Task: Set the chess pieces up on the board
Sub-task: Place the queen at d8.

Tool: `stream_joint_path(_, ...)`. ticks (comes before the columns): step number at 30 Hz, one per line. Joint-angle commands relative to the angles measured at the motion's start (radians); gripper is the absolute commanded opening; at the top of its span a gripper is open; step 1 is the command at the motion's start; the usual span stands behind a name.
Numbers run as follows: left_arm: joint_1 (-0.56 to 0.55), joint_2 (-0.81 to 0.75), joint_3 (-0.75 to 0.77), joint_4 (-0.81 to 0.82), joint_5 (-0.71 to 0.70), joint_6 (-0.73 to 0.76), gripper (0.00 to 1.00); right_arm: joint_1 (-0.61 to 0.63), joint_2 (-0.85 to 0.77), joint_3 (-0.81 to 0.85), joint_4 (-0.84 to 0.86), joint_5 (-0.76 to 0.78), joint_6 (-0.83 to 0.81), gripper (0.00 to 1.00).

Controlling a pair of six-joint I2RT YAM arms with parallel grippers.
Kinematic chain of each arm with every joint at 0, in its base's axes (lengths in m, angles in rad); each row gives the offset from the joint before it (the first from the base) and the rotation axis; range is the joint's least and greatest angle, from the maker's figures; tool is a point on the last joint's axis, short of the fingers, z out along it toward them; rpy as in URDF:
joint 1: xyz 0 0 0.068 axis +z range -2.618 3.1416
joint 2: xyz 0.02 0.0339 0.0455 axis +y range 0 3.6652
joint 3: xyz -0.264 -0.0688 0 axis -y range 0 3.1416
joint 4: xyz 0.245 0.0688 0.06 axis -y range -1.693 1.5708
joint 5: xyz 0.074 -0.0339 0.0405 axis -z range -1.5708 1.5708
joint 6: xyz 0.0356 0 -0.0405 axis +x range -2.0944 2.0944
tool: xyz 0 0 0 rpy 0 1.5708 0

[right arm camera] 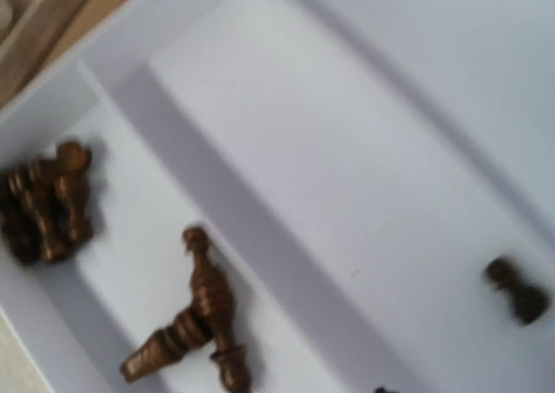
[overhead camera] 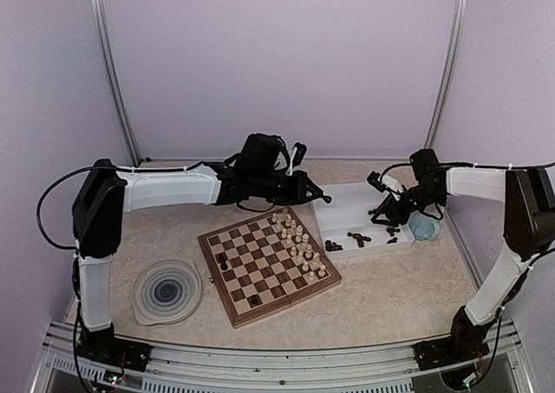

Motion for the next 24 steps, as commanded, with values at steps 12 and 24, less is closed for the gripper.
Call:
stream_joint_path(12,-0.036,-0.411,-0.061,-0.906,-0.52,0.474,0.0,0.015,-0.069,0.012,0.035,0.02,0.048,0.48)
stream_joint_path(24,-0.157,-0.375,-0.209,-0.997,-0.544,0.499,0.02,0.028,-0.046,0.0,0.036,0.031,0.037,0.47)
